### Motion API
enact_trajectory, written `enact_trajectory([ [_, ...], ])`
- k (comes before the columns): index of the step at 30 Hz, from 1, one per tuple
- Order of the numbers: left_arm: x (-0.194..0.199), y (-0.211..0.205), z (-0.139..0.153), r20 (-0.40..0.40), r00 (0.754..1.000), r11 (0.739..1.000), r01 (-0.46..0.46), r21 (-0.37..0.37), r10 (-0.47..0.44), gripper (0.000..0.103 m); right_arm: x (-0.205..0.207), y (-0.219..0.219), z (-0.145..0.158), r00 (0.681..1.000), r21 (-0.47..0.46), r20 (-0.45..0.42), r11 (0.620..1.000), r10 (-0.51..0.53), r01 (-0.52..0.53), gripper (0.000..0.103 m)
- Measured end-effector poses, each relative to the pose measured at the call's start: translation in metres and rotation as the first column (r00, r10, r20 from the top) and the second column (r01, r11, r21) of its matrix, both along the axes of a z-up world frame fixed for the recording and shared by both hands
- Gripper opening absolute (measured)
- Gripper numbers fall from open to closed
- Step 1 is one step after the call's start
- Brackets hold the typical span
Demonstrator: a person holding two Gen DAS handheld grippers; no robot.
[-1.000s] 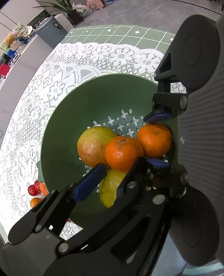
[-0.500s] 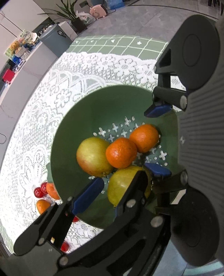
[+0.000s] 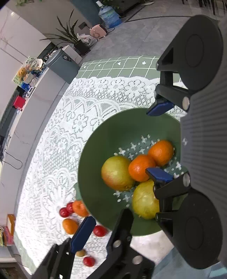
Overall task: Organize fruits
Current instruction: 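Withdraw both grippers from the colander toward the remaining fruit, then grasp an orange with the left gripper while the right gripper grasps another orange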
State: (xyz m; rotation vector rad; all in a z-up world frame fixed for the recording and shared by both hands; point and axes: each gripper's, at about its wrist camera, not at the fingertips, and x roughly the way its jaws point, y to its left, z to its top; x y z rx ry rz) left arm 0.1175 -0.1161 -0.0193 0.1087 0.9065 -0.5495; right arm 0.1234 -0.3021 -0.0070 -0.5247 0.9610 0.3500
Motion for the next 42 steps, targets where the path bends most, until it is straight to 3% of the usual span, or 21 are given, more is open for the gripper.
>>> enact_trajectory([
  [6, -0.009, 0.024, 0.010, 0.051, 0.995, 0.996, -0.084, 0.007, 0.083, 0.067, -0.015, 0.016, 0.013, 0.997, 0.066, 0.064, 0.997, -0.037, 0.033, 0.063],
  [14, -0.029, 0.059, 0.019, 0.116, 0.979, 0.986, -0.166, -0.003, 0.166, 0.067, -0.047, 0.054, 0.026, 0.986, 0.220, 0.150, 0.975, -0.070, 0.035, 0.061],
  [21, -0.049, 0.089, 0.014, 0.136, 0.960, 0.969, -0.247, -0.014, 0.247, 0.068, -0.062, 0.079, 0.022, 0.973, 0.336, 0.179, 0.939, -0.145, 0.078, 0.061],
  [27, -0.065, 0.117, 0.002, 0.147, 0.934, 0.945, -0.322, -0.049, 0.326, 0.068, -0.080, 0.098, 0.011, 0.962, 0.393, 0.227, 0.918, -0.152, 0.053, 0.061],
  [34, -0.079, 0.141, -0.014, 0.127, 0.911, 0.919, -0.386, -0.082, 0.394, 0.068, -0.096, 0.119, -0.011, 0.968, 0.414, 0.218, 0.910, -0.128, 0.027, 0.061],
  [42, -0.080, 0.149, -0.030, 0.090, 0.909, 0.913, -0.400, -0.077, 0.406, 0.068, -0.099, 0.142, -0.035, 0.972, 0.336, 0.230, 0.941, -0.049, -0.032, 0.061],
])
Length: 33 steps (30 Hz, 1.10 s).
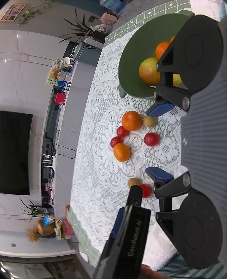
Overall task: Organize fruits
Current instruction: 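Grasp an orange with the left gripper while the right gripper grasps another orange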
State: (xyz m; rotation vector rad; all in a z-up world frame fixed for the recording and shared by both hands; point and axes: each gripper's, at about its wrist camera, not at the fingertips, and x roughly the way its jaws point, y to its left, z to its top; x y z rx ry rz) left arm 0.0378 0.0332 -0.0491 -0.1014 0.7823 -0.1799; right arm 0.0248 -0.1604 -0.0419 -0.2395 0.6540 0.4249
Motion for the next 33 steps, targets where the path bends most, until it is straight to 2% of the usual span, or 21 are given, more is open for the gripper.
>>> enact_trajectory([
  [3, 0.002, 0.001, -0.005, -0.012, 1.000, 1.000, 0.007, -0.007, -0.007, 0.068, 0.005, 0.003, -0.006, 1.000, -0.010, -0.013, 1.000, 0.009, -0.009, 0.061],
  [8, 0.007, 0.004, -0.016, -0.044, 0.999, 1.000, 0.003, -0.015, -0.004, 0.063, 0.008, 0.012, -0.016, 0.998, -0.050, -0.016, 0.997, 0.053, -0.053, 0.052],
  [14, 0.017, 0.013, -0.027, -0.076, 0.996, 0.998, -0.056, -0.019, 0.055, 0.057, 0.017, 0.020, -0.027, 0.996, -0.072, -0.022, 0.994, 0.085, -0.087, 0.047],
  [16, 0.022, 0.016, -0.028, -0.076, 0.995, 0.997, -0.072, -0.016, 0.071, 0.055, 0.024, 0.022, -0.030, 0.997, -0.081, -0.022, 0.993, 0.080, -0.082, 0.041],
  [23, 0.041, 0.015, -0.026, -0.044, 0.998, 0.999, -0.053, -0.007, 0.053, 0.053, 0.055, 0.032, -0.034, 0.999, -0.150, 0.025, 0.988, 0.032, -0.028, 0.041],
  [33, 0.081, 0.010, -0.027, -0.045, 0.999, 0.999, -0.026, -0.042, 0.025, 0.053, 0.097, 0.043, -0.043, 0.997, -0.274, 0.076, 0.962, 0.006, 0.015, 0.040],
])
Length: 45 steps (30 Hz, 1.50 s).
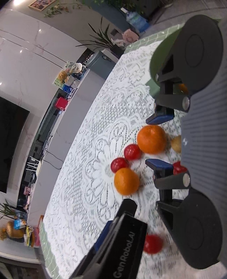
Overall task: Organize fruits
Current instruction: 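Grasp an orange with the left gripper while the right gripper grasps another orange, then carry both oranges over the green colander and open the right gripper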
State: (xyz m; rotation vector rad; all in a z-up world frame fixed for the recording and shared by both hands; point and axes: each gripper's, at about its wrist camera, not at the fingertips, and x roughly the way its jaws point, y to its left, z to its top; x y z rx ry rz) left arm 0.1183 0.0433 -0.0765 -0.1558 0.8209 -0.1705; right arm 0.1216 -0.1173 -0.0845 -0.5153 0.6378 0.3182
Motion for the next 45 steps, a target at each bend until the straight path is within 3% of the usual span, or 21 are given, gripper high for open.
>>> enact_trajectory([
  [7, 0.027, -0.005, -0.010, -0.032, 0.999, 0.999, 0.012, -0.036, -0.013, 0.053, 0.015, 0.007, -0.008, 1.000, -0.065, 0.004, 0.998, 0.018, -0.018, 0.040],
  [23, 0.054, -0.014, -0.031, -0.105, 0.994, 0.998, -0.002, -0.055, -0.004, 0.054, 0.025, 0.011, -0.021, 0.999, -0.106, -0.025, 0.994, 0.028, -0.031, 0.042],
  [35, 0.050, -0.019, -0.026, -0.083, 0.996, 0.999, 0.008, -0.037, -0.011, 0.051, 0.012, 0.011, -0.010, 0.999, -0.097, 0.005, 0.994, 0.042, -0.041, 0.040],
  [45, 0.027, -0.015, -0.005, -0.035, 0.999, 1.000, 0.001, -0.017, -0.002, 0.051, -0.014, 0.006, 0.012, 0.996, -0.052, 0.036, 0.996, 0.081, -0.079, 0.040],
])
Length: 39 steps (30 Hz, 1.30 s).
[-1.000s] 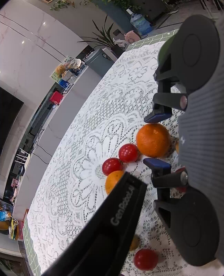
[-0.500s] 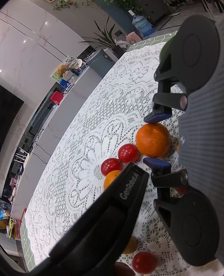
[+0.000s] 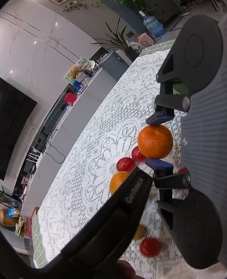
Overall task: Organize fruits
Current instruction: 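Carry both oranges over the green colander and open the right gripper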
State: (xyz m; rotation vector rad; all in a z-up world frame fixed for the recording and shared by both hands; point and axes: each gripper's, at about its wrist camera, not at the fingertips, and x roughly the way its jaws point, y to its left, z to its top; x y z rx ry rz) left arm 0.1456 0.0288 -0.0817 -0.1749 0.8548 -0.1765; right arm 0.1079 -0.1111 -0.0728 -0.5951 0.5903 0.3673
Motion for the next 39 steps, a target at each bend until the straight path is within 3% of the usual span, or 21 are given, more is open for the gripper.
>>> enact_trajectory([
  [13, -0.042, -0.005, 0.032, 0.035, 0.999, 0.999, 0.008, -0.039, -0.007, 0.051, -0.037, -0.032, 0.032, 0.997, 0.181, -0.074, 0.983, 0.030, -0.016, 0.040],
  [23, -0.064, -0.029, 0.060, 0.088, 0.993, 0.996, 0.078, -0.050, -0.073, 0.051, -0.066, -0.078, 0.063, 0.997, 0.290, -0.077, 0.957, 0.000, 0.023, 0.040],
  [32, -0.070, -0.061, 0.069, 0.109, 0.981, 0.984, 0.167, -0.055, -0.161, 0.051, -0.085, -0.126, 0.065, 0.989, 0.281, -0.105, 0.951, -0.102, 0.128, 0.040],
  [39, -0.068, -0.093, 0.068, 0.113, 0.963, 0.968, 0.251, -0.028, -0.246, 0.051, -0.077, -0.171, 0.062, 0.967, 0.289, -0.140, 0.925, -0.212, 0.245, 0.040],
])
